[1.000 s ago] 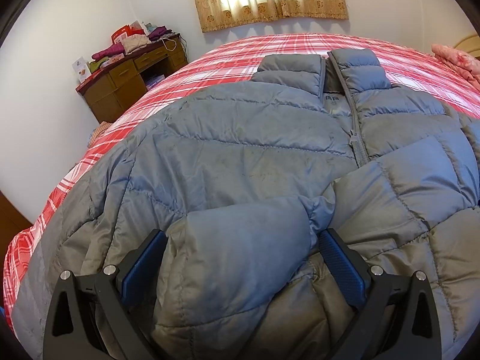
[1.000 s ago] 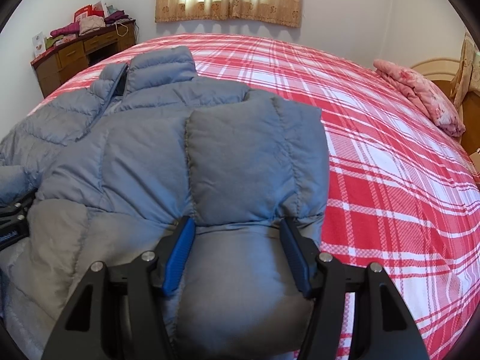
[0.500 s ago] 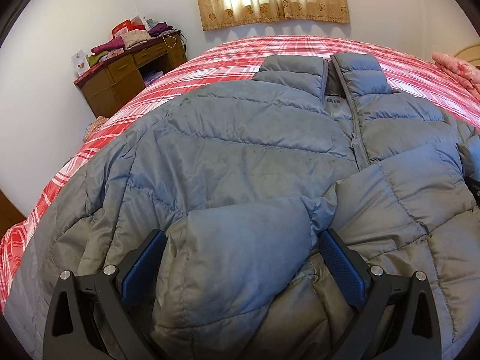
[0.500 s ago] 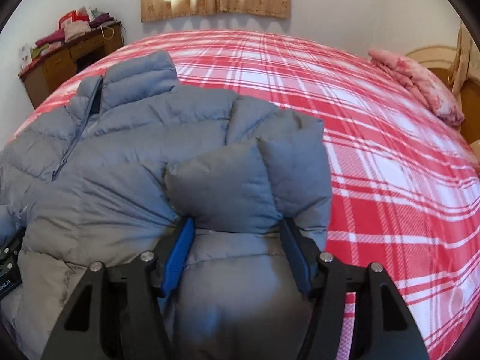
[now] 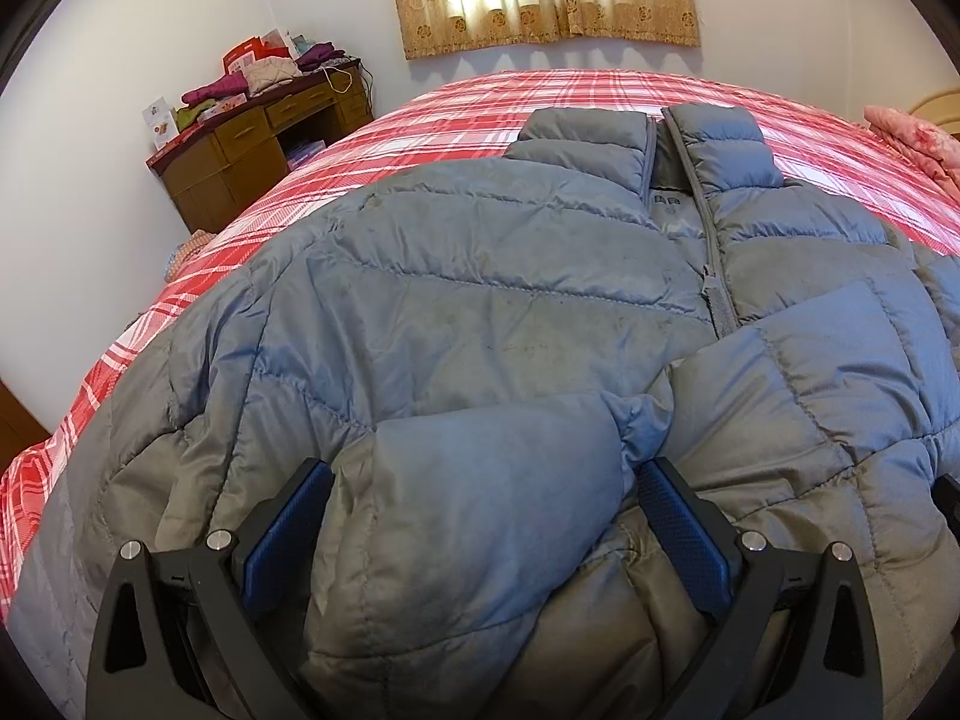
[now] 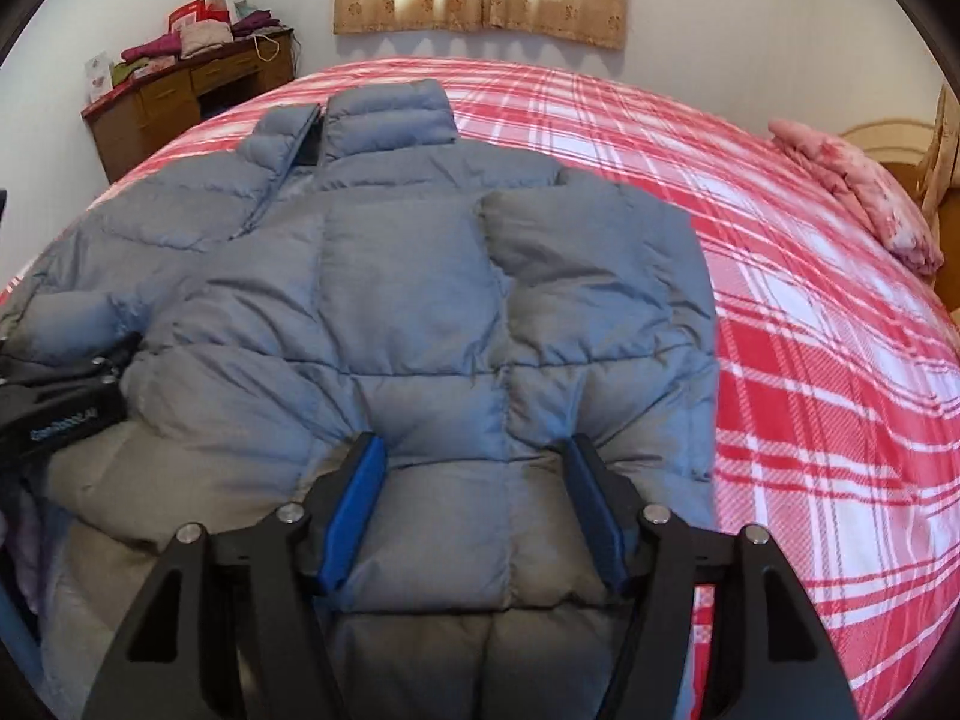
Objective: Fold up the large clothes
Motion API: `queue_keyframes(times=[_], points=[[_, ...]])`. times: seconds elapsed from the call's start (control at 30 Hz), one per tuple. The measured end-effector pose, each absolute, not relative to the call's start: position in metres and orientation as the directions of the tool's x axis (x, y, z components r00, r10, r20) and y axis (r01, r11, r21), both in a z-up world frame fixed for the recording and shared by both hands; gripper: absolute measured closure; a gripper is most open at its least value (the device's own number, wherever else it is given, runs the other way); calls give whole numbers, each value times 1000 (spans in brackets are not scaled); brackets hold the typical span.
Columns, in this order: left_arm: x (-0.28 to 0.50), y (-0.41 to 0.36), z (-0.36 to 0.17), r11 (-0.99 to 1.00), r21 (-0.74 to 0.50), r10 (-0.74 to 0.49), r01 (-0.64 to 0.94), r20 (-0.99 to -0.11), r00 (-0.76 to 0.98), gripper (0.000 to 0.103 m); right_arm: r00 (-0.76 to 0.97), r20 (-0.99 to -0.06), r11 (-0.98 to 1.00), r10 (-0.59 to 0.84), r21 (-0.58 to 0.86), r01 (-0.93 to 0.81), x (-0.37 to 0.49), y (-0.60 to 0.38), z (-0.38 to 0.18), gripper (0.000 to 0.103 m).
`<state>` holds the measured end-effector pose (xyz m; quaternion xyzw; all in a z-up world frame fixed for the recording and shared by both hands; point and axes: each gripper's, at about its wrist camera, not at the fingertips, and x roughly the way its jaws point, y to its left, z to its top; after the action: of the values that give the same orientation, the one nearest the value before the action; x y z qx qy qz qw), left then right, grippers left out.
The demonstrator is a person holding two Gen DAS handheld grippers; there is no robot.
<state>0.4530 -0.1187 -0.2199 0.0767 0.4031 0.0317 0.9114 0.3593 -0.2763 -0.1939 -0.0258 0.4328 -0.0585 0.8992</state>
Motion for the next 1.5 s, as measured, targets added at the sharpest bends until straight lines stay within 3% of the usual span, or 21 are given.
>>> queue_keyframes(times=[0.27, 0.33, 0.4, 0.47, 0.63, 0.77, 1.03, 1.07, 1.1, 1.13, 1.17, 1.2, 1.33, 1.5], points=[[453, -122, -216, 982, 185, 117, 37, -747, 654, 1, 620, -773, 991, -137, -106, 87, 357, -282, -192, 33], [443, -111, -199, 980, 194, 123, 38, -746, 654, 1, 620, -774, 991, -133, -106, 81, 344, -287, -181, 21], [415, -87, -170, 987, 153, 70, 56, -707, 704, 1, 676, -725, 991, -132, -85, 103, 315, -290, -165, 11], [379, -51, -148, 980, 190, 82, 56, -649, 756, 1, 701, -705, 994, -107, -54, 98, 287, -292, -159, 2], [328, 66, -153, 946, 304, 286, -110, -627, 724, 1, 709, -702, 997, -72, -58, 44, 240, -285, -161, 2], [297, 158, -164, 907, 308, 420, -287, -647, 636, 1, 735, -675, 996, -70, -93, 10, 217, -273, -162, 2], [269, 206, -200, 944, 140, 290, -299, -785, 548, 1, 738, -669, 990, -86, -143, -14, 207, -254, -169, 2], [271, 204, -205, 949, 119, 269, -292, -788, 554, 6, 738, -669, 989, -88, -145, -13, 205, -253, -169, 2], [272, 205, -208, 954, 105, 252, -281, -788, 562, 17, 739, -667, 989, -90, -145, -10, 203, -253, -170, 2], [273, 200, -207, 947, 150, 293, -285, -768, 569, 40, 741, -665, 990, -91, -143, -7, 201, -254, -170, 2], [273, 197, -203, 947, 167, 302, -275, -753, 585, 75, 742, -664, 990, -92, -140, -3, 198, -255, -170, 2], [276, 197, -198, 952, 168, 293, -256, -746, 598, 85, 741, -665, 991, -90, -132, 2, 196, -257, -171, 2], [286, 215, -156, 900, 275, 435, -338, -624, 649, 89, 735, -673, 995, -83, -102, 19, 192, -264, -175, 2], [304, 212, -125, 884, 335, 466, -326, -568, 679, 89, 736, -674, 998, -64, -62, 30, 191, -272, -175, 2]])
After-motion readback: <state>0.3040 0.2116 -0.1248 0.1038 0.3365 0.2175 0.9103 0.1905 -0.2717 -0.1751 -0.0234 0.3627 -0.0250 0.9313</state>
